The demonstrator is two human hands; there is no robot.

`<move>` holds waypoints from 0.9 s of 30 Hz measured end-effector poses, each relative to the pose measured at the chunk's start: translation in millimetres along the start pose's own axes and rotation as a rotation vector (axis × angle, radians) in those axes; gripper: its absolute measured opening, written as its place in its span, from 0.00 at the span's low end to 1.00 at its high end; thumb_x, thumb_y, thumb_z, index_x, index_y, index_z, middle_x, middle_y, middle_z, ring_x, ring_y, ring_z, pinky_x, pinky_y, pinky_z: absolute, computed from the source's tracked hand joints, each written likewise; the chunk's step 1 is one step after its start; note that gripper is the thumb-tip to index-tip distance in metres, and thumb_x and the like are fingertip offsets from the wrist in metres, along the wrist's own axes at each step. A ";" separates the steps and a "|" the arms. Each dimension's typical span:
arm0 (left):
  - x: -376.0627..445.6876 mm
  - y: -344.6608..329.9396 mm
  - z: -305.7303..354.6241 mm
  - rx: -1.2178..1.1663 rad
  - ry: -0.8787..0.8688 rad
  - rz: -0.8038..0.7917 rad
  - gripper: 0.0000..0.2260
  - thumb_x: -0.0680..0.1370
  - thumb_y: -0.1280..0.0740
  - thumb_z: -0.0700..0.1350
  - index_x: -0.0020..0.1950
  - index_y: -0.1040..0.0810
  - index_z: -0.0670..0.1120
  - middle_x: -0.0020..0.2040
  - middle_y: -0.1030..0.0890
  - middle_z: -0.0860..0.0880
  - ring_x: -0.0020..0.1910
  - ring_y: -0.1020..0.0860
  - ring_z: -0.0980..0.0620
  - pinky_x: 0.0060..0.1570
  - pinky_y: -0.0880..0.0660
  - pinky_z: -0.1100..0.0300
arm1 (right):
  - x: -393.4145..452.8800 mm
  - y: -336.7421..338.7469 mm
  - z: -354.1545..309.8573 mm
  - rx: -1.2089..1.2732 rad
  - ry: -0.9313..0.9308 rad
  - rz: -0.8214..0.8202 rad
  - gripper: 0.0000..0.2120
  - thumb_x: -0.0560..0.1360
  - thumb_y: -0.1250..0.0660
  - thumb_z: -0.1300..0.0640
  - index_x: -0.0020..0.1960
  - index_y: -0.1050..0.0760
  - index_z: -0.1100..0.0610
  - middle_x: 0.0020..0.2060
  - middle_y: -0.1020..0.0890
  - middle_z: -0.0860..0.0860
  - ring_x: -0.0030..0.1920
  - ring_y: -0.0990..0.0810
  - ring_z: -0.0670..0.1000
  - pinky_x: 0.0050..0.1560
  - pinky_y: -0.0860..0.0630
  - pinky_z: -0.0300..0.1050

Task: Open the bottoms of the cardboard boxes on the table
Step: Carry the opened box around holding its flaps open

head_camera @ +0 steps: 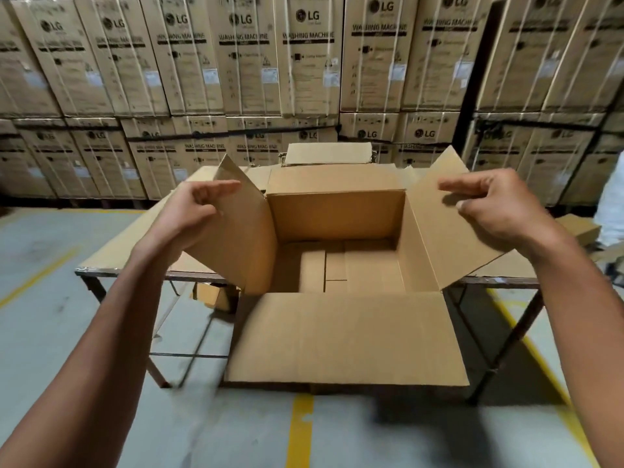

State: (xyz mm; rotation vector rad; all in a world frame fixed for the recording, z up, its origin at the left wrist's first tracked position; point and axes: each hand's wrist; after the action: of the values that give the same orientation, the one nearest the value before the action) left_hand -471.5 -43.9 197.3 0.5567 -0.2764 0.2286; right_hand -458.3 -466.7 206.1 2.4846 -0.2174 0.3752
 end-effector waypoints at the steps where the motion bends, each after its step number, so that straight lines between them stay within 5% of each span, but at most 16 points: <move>1: 5.0 2.7 5.5 -0.003 -0.011 0.005 0.30 0.74 0.41 0.26 0.68 0.21 0.51 0.60 0.19 0.55 0.58 0.22 0.57 0.41 0.27 0.72 | 6.7 6.1 -4.8 0.011 0.010 0.015 0.26 0.75 0.38 0.76 0.66 0.21 0.56 0.56 0.16 0.50 0.58 0.19 0.46 0.60 0.24 0.45; 6: 34.9 19.5 29.7 -0.028 -0.080 0.022 0.29 0.72 0.40 0.28 0.66 0.20 0.52 0.61 0.18 0.56 0.56 0.21 0.56 0.51 0.24 0.60 | 38.9 34.7 -28.3 0.016 0.046 0.068 0.27 0.73 0.37 0.76 0.62 0.19 0.52 0.53 0.15 0.48 0.56 0.17 0.47 0.59 0.21 0.46; 12: 64.0 20.4 67.0 -0.031 -0.116 0.069 0.29 0.73 0.42 0.28 0.66 0.20 0.52 0.57 0.19 0.61 0.53 0.22 0.63 0.43 0.26 0.70 | 70.8 47.2 -63.0 -0.103 0.092 0.095 0.28 0.73 0.37 0.75 0.60 0.19 0.47 0.42 0.14 0.41 0.53 0.17 0.45 0.55 0.23 0.41; 15: 85.2 19.6 77.1 -0.032 -0.118 0.070 0.27 0.74 0.42 0.28 0.65 0.19 0.51 0.54 0.20 0.62 0.55 0.22 0.61 0.43 0.25 0.71 | 85.8 47.7 -73.8 -0.116 0.092 0.119 0.27 0.73 0.38 0.75 0.61 0.19 0.50 0.46 0.15 0.43 0.54 0.17 0.45 0.54 0.24 0.39; 18: 111.0 20.9 85.7 -0.023 -0.125 0.092 0.27 0.74 0.41 0.29 0.64 0.18 0.52 0.56 0.20 0.61 0.57 0.22 0.58 0.50 0.22 0.61 | 105.1 49.4 -80.9 -0.101 0.085 0.145 0.26 0.73 0.39 0.76 0.62 0.19 0.53 0.50 0.15 0.44 0.56 0.18 0.46 0.53 0.22 0.37; 21: 139.2 22.1 94.6 -0.034 -0.127 0.120 0.27 0.74 0.42 0.29 0.64 0.18 0.52 0.59 0.19 0.59 0.54 0.22 0.57 0.45 0.21 0.59 | 132.1 47.5 -84.3 -0.081 0.085 0.177 0.25 0.74 0.40 0.76 0.63 0.19 0.55 0.54 0.16 0.46 0.57 0.18 0.47 0.62 0.21 0.48; 27: 198.3 4.2 102.8 -0.015 -0.153 0.176 0.25 0.75 0.41 0.30 0.63 0.18 0.51 0.56 0.19 0.58 0.57 0.22 0.57 0.58 0.21 0.54 | 197.5 31.9 -80.5 -0.053 0.106 0.208 0.22 0.75 0.36 0.73 0.62 0.19 0.54 0.58 0.17 0.47 0.61 0.21 0.49 0.66 0.25 0.52</move>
State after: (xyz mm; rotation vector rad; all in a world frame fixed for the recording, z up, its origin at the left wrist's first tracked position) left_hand -306.8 -69.3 346.1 0.5365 -0.4764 0.3543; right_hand -296.5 -457.7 348.3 2.3886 -0.4378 0.5789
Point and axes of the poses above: each hand's wrist, its own x-axis towards the middle knuckle, its own y-axis out of the back of the hand, z = x × y
